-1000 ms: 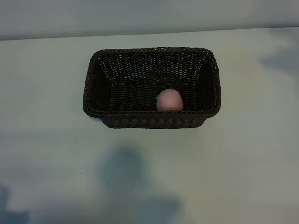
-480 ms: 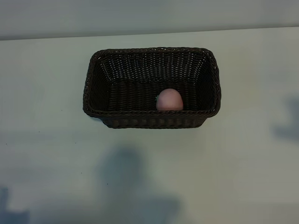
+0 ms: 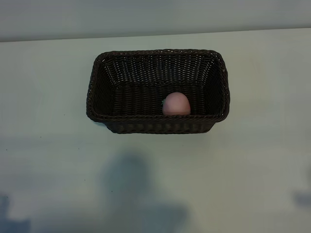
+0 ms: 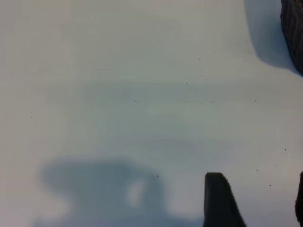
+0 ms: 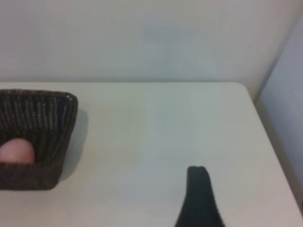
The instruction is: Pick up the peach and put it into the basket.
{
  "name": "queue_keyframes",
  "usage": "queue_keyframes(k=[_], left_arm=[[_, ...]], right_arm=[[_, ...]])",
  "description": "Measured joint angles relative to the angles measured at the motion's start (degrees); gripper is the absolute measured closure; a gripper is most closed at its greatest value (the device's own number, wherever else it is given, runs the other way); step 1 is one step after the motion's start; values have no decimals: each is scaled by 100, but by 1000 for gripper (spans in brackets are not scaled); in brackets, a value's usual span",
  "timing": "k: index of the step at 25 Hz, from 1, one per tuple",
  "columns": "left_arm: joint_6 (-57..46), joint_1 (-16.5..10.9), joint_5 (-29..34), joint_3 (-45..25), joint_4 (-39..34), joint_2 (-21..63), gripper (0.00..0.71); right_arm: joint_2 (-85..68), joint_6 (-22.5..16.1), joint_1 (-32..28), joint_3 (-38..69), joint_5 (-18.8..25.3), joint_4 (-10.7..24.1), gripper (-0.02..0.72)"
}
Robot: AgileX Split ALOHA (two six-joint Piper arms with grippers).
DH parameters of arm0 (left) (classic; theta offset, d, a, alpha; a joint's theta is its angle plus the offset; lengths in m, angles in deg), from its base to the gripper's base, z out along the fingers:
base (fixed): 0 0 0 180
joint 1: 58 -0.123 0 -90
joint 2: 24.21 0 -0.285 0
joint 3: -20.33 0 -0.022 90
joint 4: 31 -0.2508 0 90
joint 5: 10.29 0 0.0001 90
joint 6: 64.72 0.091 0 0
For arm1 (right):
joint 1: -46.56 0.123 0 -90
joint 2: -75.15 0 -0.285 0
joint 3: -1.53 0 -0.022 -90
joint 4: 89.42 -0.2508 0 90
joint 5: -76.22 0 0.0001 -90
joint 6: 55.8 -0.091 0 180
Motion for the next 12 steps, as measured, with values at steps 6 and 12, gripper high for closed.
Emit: queue_keyframes(k=[6,12], left_arm=[[5,0,0,0,0,0,307],[14,0,0,0,0,0,307]], right_arm=[[-784,-4,36,656,4,0,196],[-785,-4,36,1145,52,0,196]])
